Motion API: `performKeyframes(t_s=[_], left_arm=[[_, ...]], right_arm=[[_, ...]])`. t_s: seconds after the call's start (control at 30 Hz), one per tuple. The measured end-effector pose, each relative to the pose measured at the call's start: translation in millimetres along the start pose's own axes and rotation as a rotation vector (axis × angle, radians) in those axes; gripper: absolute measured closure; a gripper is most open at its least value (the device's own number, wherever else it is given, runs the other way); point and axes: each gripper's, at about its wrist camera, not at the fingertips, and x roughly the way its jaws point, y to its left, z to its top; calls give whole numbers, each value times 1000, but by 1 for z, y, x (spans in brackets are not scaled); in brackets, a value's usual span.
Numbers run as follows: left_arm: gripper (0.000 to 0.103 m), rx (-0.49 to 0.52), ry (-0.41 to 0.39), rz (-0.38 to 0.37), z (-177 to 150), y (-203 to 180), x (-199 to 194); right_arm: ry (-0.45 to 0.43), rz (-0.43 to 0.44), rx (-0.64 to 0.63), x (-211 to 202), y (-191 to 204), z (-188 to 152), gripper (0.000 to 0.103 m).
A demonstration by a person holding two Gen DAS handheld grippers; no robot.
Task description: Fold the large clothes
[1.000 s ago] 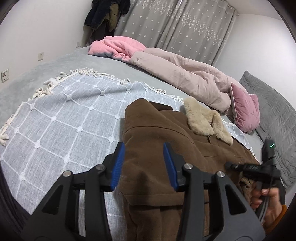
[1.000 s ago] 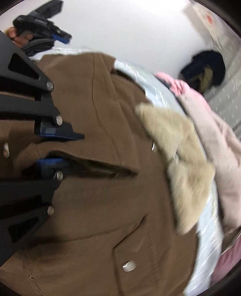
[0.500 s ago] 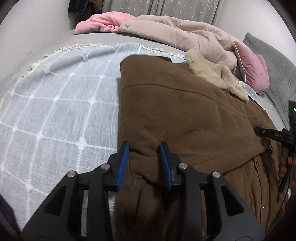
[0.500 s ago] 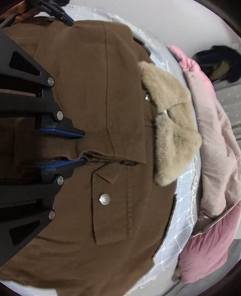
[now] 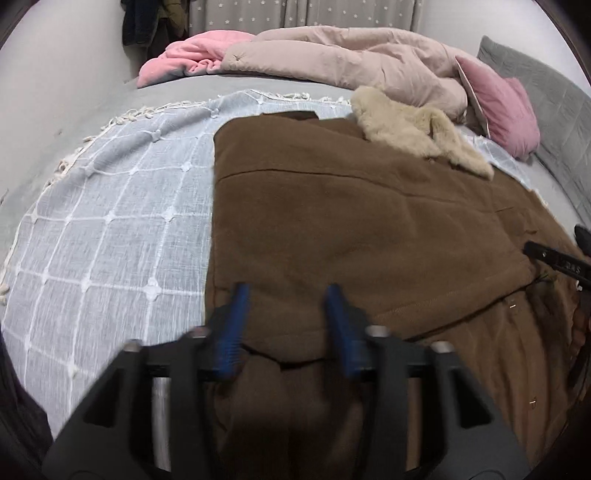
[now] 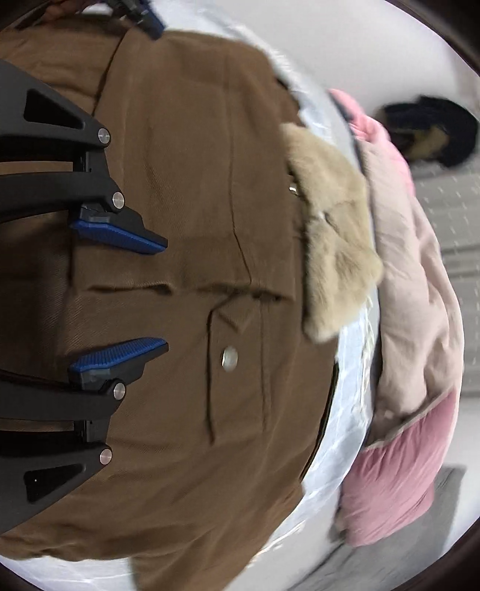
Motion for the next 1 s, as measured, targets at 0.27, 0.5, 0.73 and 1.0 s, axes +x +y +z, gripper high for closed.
performKeyframes(t_s=[0.27, 0.5, 0.73, 1.0], left_arm=[[16, -166, 106, -61, -11, 1, -31], [8, -195, 45, -67, -22, -21, -70], [8, -122, 45, -116, -7, -58, -87], [8, -86, 79, -144, -17, -77, -89]], right_arm=[[-60, 47, 140, -82, -64, -15, 34], [-118, -135, 340, -129, -159, -34, 26], [-147, -243, 618, -149, -268, -58, 26], [-171, -286, 858, -139, -365, -72, 26]])
